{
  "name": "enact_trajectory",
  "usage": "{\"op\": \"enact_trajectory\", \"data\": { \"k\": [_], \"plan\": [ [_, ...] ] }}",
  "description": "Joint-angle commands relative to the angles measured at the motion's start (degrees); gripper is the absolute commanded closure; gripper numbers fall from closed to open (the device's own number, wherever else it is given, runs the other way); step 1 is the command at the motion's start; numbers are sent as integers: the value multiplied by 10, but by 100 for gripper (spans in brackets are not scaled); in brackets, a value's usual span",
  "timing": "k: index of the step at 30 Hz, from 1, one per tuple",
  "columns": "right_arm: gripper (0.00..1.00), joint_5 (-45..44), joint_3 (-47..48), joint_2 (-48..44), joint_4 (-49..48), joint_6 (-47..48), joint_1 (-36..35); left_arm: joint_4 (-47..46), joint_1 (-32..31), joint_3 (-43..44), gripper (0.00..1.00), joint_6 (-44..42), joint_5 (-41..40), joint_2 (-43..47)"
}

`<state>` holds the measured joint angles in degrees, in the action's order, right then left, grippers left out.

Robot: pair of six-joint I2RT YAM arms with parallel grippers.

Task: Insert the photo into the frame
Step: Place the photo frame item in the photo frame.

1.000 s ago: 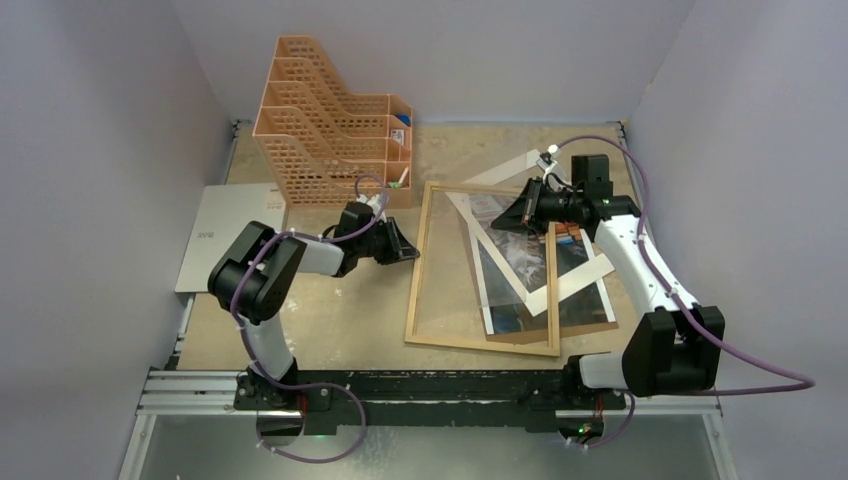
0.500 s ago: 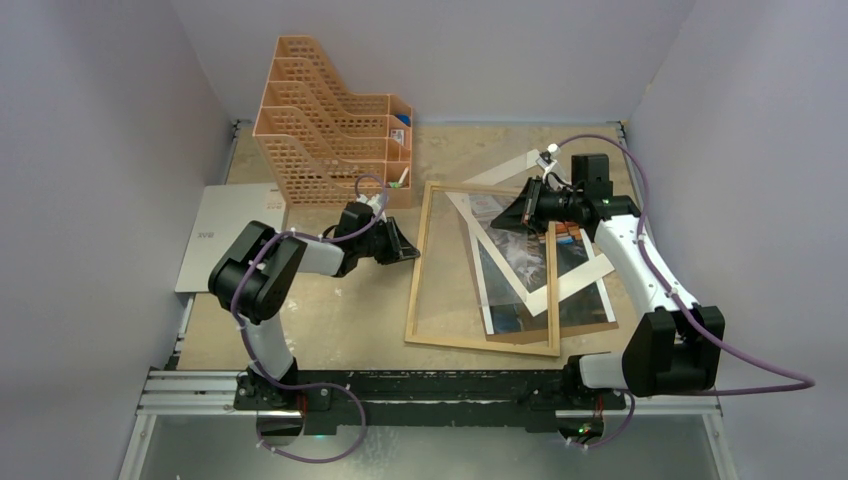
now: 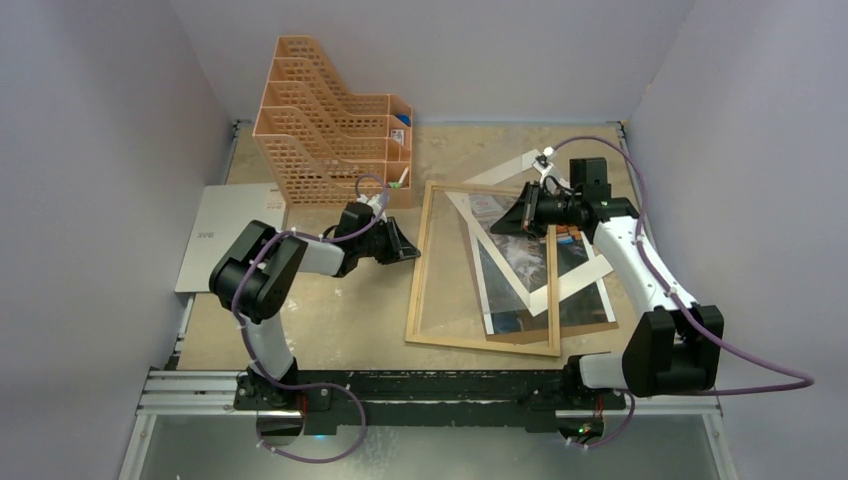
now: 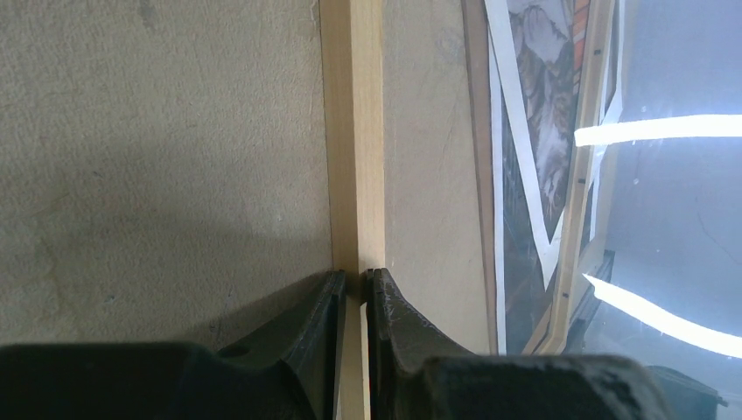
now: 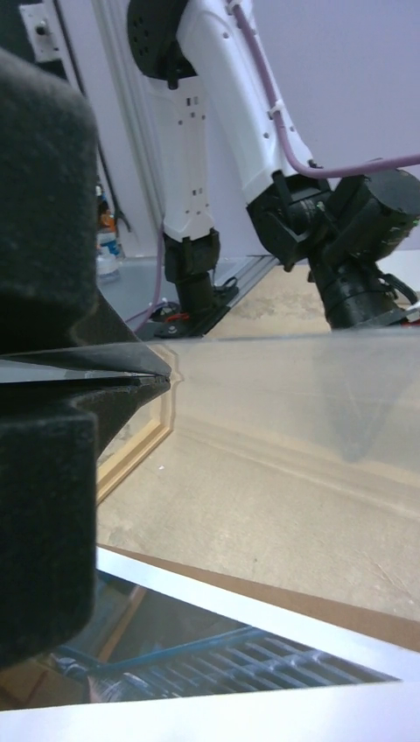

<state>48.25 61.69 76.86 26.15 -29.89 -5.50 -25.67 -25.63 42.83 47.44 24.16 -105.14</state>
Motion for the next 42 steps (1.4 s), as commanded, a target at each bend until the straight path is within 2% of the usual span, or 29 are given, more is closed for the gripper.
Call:
{"op": "enact_trajectory", "data": {
  "k": [1, 4, 8, 11, 18, 25, 28, 35, 42],
  "plan": [
    [94, 70, -34, -17, -46, 14, -5, 42, -4, -13, 83, -15, -32, -30],
    [94, 90, -79, -17, -99, -11, -6, 42, -4, -12, 83, -14, -32, -28],
    [93, 80, -105, -1, -99, -3, -5, 45, -4, -13, 83, -13, -36, -25],
    [89, 32, -103, 12, -79, 12, -4, 50, -4, -12, 82, -14, -37, -22],
    [69, -117, -70, 50, -16, 62, 10, 77, -4, -5, 74, -29, -45, -8],
    [66, -221, -57, 38, 0, 50, 17, 95, -4, 13, 72, -30, -44, -16],
    [68, -224, -75, 28, -19, 41, 21, 106, -4, 14, 72, -23, -51, -13],
    [79, -146, -158, 76, -106, 31, 22, 120, -4, 29, 73, -28, -62, -29],
    [72, -135, -165, 91, -109, 35, 23, 147, -4, 41, 73, -33, -76, -22]
  ]
}}
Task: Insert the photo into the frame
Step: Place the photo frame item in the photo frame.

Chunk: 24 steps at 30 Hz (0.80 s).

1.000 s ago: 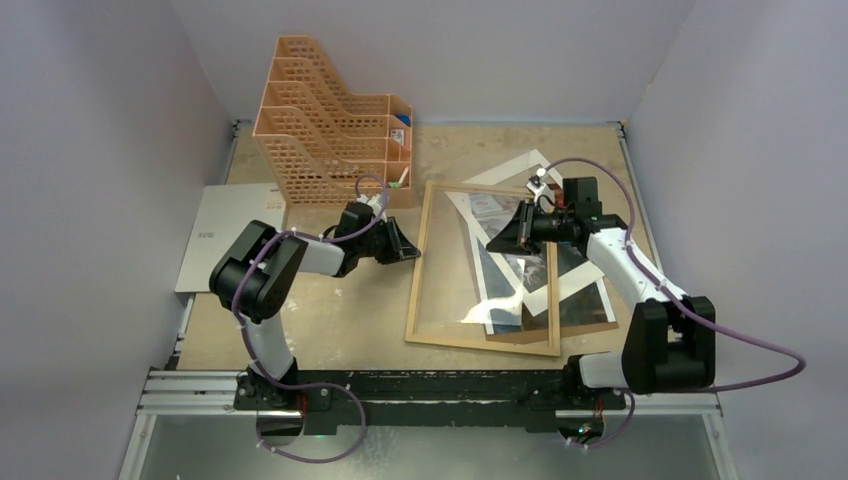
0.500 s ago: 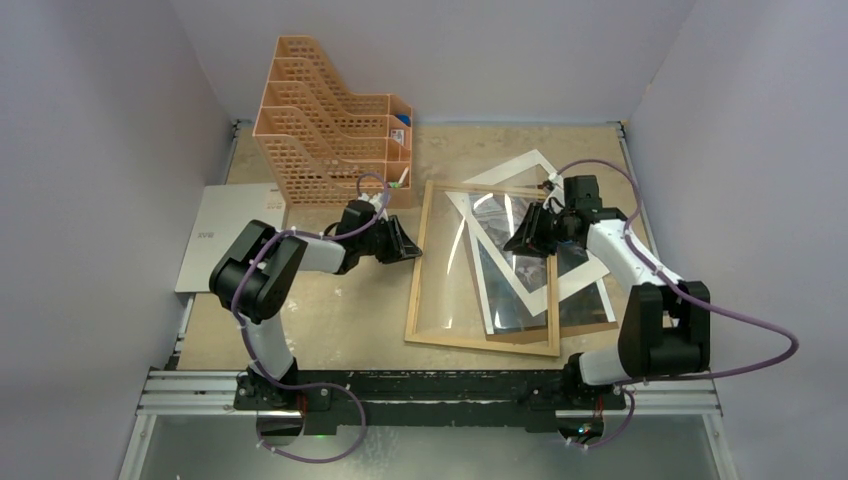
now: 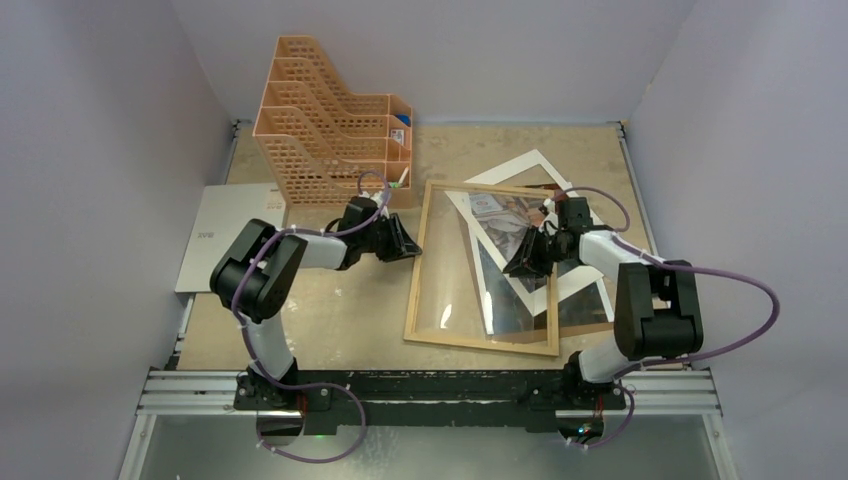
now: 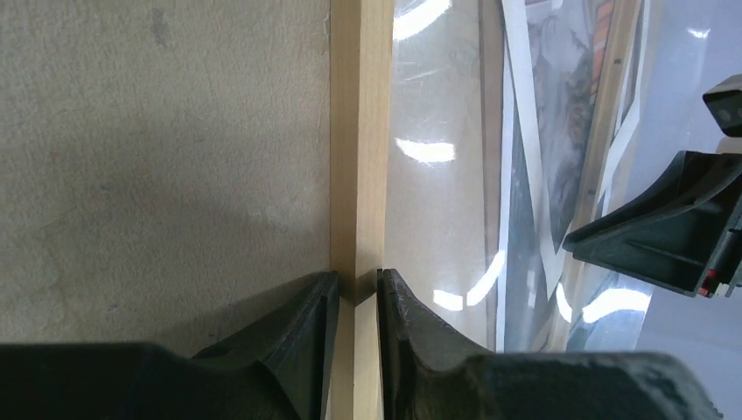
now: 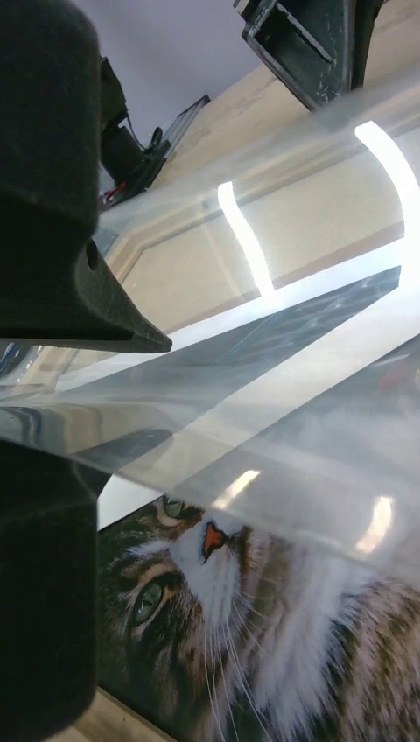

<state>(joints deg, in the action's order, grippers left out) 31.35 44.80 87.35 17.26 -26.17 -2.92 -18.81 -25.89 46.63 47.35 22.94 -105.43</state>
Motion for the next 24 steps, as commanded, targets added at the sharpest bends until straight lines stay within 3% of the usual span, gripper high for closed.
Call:
{"op": "enact_trajectory", "data": {
  "k": [1, 6, 9, 16, 24],
  "plan": [
    [69, 27, 5, -19, -16, 3, -2, 87, -1, 6, 73, -35, -66, -14],
    [57, -24, 3, -43, -1, 19, 0, 133, -1, 30, 70, -65, -88, 6],
    [55, -15, -3, -36, -5, 27, 0, 138, -1, 31, 67, -81, -84, 14],
    [55, 11, -30, -22, -45, 13, 1, 178, -1, 65, 63, -124, -67, 8],
    [63, 83, -86, -14, -129, 2, 1, 223, 2, 108, 63, -158, -56, -25]
  ]
}}
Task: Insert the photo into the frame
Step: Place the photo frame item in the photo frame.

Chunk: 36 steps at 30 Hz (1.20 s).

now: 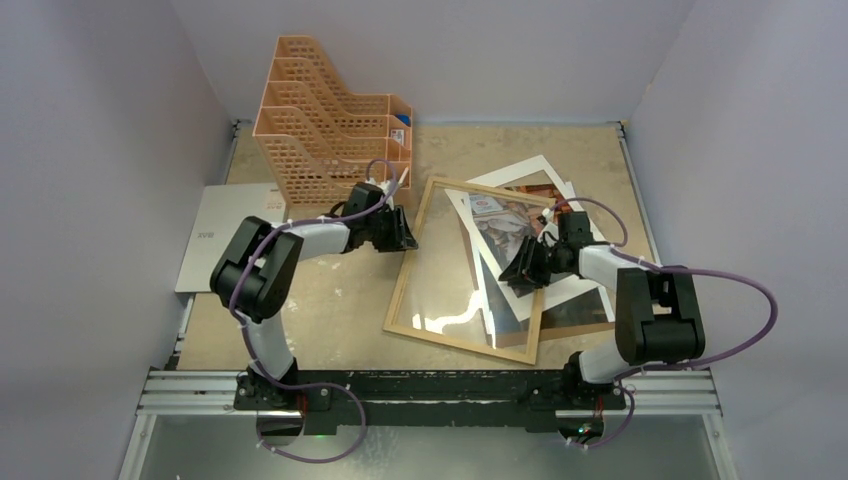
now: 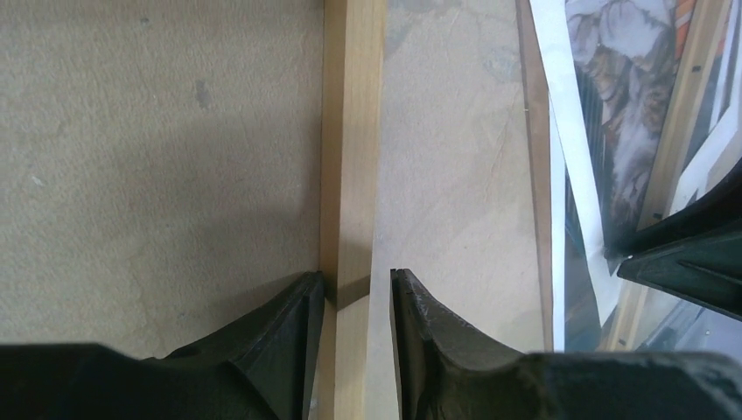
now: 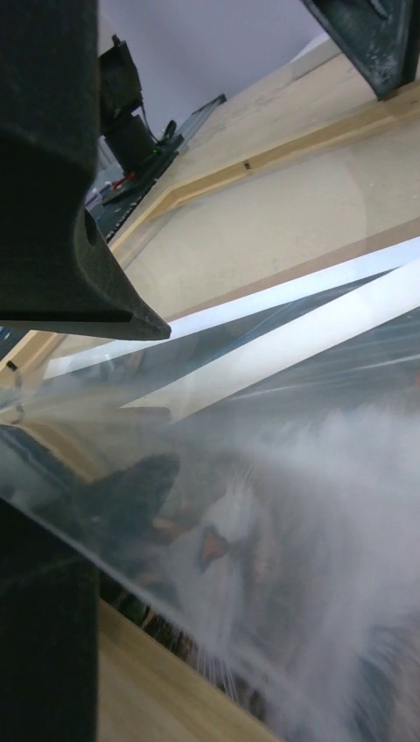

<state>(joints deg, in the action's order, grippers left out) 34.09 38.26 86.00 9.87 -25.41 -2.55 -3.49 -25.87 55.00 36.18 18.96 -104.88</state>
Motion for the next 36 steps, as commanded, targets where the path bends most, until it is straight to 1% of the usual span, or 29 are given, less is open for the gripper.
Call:
{"op": "enact_trajectory", "data": {
  "k": [1, 4, 7, 15, 20, 26, 27, 29, 32, 36],
  "plan": [
    [65, 57, -25, -6, -68, -7, -3, 74, 2, 27, 63, -48, -17, -32],
    [69, 55, -41, -21, -104, -11, -3, 84, 2, 28, 64, -53, -19, -33],
    [76, 61, -64, -36, -154, -18, -3, 90, 2, 29, 66, -58, -19, -32],
    [100, 60, -102, -98, -212, 1, -3, 86, 2, 25, 69, -50, -8, -34],
    [100, 110, -128, -135, -264, -2, -4, 80, 2, 19, 70, -42, -10, -33],
    [100, 175, -169, -209, -361, -33, -6, 74, 2, 13, 72, -33, -26, -25],
    [100, 180, -177, -219, -379, -41, -8, 73, 2, 12, 72, -32, -26, -24],
    [100, 171, -183, -226, -379, -47, -8, 70, 2, 10, 72, -29, -27, -21],
    [100, 146, -182, -196, -358, -49, -8, 68, 2, 5, 73, -28, -27, -16],
    [100, 108, -164, -114, -324, -46, -8, 68, 2, 2, 73, -28, -29, -10]
  ]
}}
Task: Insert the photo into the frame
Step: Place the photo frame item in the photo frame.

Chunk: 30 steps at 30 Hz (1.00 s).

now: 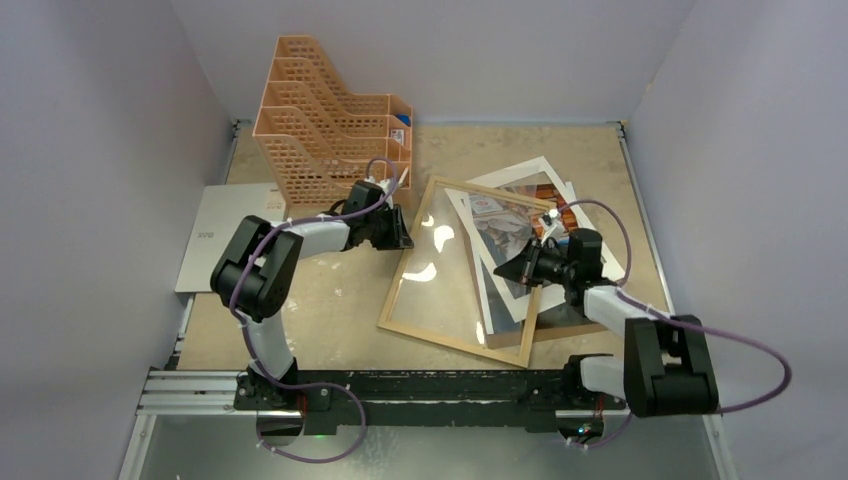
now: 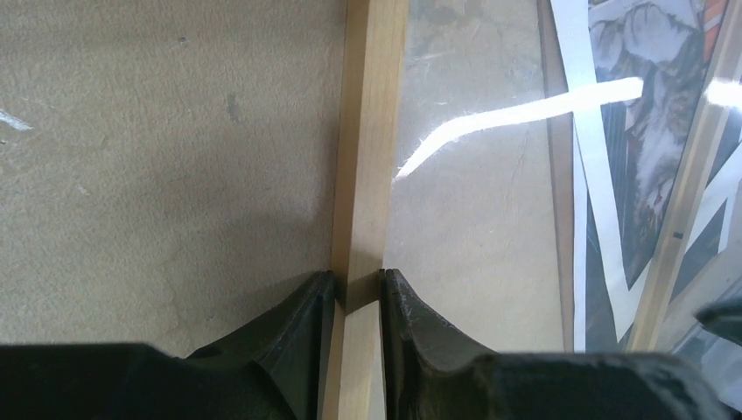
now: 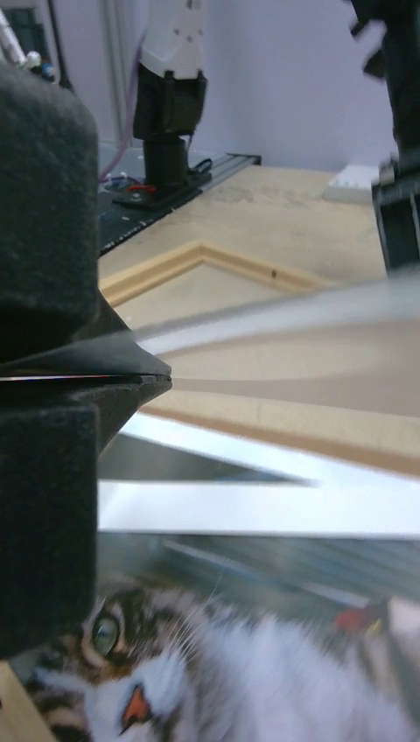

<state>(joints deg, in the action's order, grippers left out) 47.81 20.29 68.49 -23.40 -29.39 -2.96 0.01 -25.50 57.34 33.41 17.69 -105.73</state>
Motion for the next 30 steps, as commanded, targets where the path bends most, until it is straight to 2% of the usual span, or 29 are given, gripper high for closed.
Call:
{"op": "enact_trajectory", "data": {
  "k": [1, 5, 18, 24, 28, 30],
  "plan": [
    [100, -33, 19, 73, 11, -6, -4, 33, -2, -23, 73, 1, -17, 0],
    [100, -61, 32, 94, 25, -7, -4, 31, -2, -27, 72, 3, -22, 4],
    [100, -73, 40, 139, 51, -23, -4, 29, -2, -28, 66, -3, -20, -3],
    [93, -59, 33, 117, 92, -52, -4, 36, -3, -18, 65, -15, -42, -5],
    [94, -48, 27, 118, 92, -54, -4, 34, -3, -14, 65, -14, -43, -12],
    [98, -42, 26, 125, 91, -49, -4, 33, -3, -12, 65, -11, -43, -16]
  ]
}}
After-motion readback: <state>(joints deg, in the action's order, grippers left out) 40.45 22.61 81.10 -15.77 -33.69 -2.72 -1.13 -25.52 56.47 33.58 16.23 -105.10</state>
